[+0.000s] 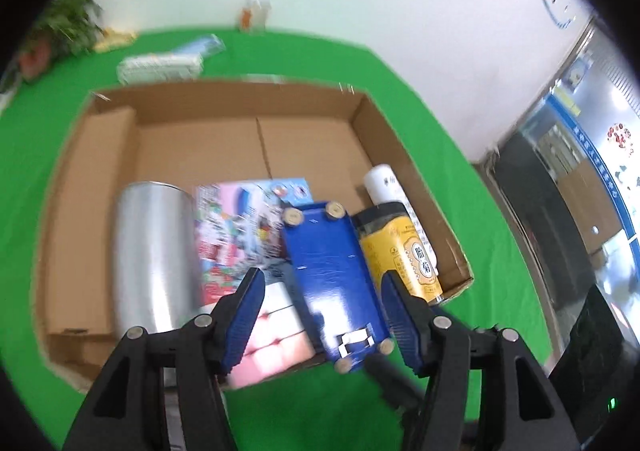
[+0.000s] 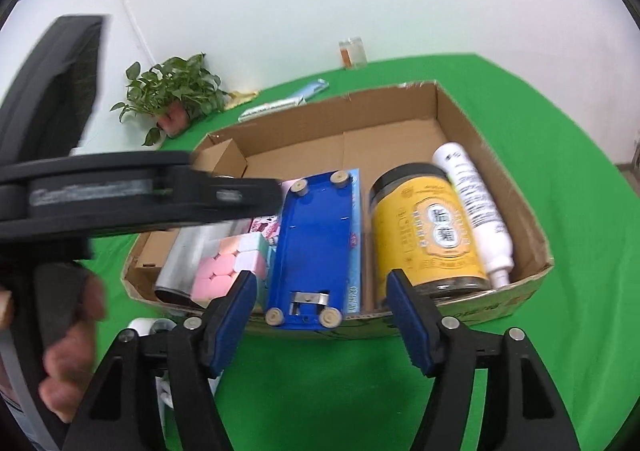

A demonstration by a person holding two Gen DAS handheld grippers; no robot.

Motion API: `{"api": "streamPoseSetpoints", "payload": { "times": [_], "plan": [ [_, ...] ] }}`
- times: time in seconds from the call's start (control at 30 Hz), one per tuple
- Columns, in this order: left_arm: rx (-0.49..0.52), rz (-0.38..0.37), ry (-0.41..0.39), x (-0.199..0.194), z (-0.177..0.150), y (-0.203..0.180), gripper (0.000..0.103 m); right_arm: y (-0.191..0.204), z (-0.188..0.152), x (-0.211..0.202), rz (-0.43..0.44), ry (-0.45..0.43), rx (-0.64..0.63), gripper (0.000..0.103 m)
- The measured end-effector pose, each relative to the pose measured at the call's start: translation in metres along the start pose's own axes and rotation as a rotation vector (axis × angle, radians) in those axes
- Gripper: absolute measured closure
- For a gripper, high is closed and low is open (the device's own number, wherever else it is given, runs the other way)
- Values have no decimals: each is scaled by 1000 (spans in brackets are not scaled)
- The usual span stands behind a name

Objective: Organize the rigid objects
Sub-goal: 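Open both grippers and withdraw them from the box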

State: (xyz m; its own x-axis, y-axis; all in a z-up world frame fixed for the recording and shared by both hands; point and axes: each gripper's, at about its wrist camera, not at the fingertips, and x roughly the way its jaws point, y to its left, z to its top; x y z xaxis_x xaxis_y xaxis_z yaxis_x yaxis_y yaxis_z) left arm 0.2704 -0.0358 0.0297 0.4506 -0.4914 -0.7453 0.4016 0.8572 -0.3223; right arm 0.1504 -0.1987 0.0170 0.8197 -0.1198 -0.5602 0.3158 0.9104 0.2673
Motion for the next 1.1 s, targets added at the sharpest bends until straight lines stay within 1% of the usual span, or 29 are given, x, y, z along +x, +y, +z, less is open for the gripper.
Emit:
{"api": "streamPoseSetpoints", "payload": {
  "times": [0.03, 0.1, 0.17, 0.23, 0.27, 0.3, 0.33, 0.4, 0.47, 0.57, 0.63, 0.67, 0.73, 0.8, 0.87, 0.97, 1.0, 1.03, 1.1],
  "plan": [
    [3, 19, -45, -12, -7, 1, 43, 1, -3, -3, -20, -17, -22, 24],
    [6, 70, -119, -31, -19, 7, 40, 3, -13, -8, -65, -45, -62, 12],
    [7, 169, -225, -54, -34, 10, 21, 6, -22, -13, -84, -52, -85, 6],
    [17, 256, -351, -74, -55, 13, 19, 12, -32, -19, -101, -65, -119, 3],
    [27, 290, -396, -82, -65, 14, 19, 14, -36, -22, -108, -75, -135, 2],
    [39, 323, -423, -88, -75, 14, 19, 18, -40, -25, -114, -84, -152, 1],
    [52, 354, -429, -93, -84, 15, 18, 21, -42, -26, -118, -90, -163, 1],
    [47, 375, -411, -97, -95, 20, 18, 29, -46, -34, -112, -99, -185, 1],
    [28, 363, -376, -101, -106, 31, 18, 37, -50, -39, -106, -106, -212, 1],
    [-15, 342, -300, -102, -120, 56, 18, 49, -57, -48, -79, -107, -244, 1],
    [-60, 315, -216, -95, -128, 75, 18, 52, -63, -53, -40, -96, -250, 1],
    [-81, 282, -178, -91, -132, 81, 18, 54, -67, -56, -19, -88, -254, 1],
    [-118, 203, -130, -80, -139, 91, 18, 56, -76, -58, 30, -70, -266, 1],
    [-141, 176, -101, -69, -139, 96, 18, 58, -87, -58, 83, -34, -267, 1],
    [-146, 179, -70, -57, -138, 97, 18, 58, -96, -56, 120, 6, -264, 1],
    [-138, 110, -25, -40, -134, 94, 19, 58, -107, -54, 155, 49, -264, 1],
    [-128, 111, -18, -36, -132, 91, 19, 56, -110, -56, 161, 49, -263, 1],
    [-107, 133, -15, -32, -131, 85, 18, 54, -111, -58, 155, 40, -262, 1],
    [-71, 116, -8, -28, -129, 78, 18, 48, -106, -62, 127, 3, -257, 5]
  ]
}}
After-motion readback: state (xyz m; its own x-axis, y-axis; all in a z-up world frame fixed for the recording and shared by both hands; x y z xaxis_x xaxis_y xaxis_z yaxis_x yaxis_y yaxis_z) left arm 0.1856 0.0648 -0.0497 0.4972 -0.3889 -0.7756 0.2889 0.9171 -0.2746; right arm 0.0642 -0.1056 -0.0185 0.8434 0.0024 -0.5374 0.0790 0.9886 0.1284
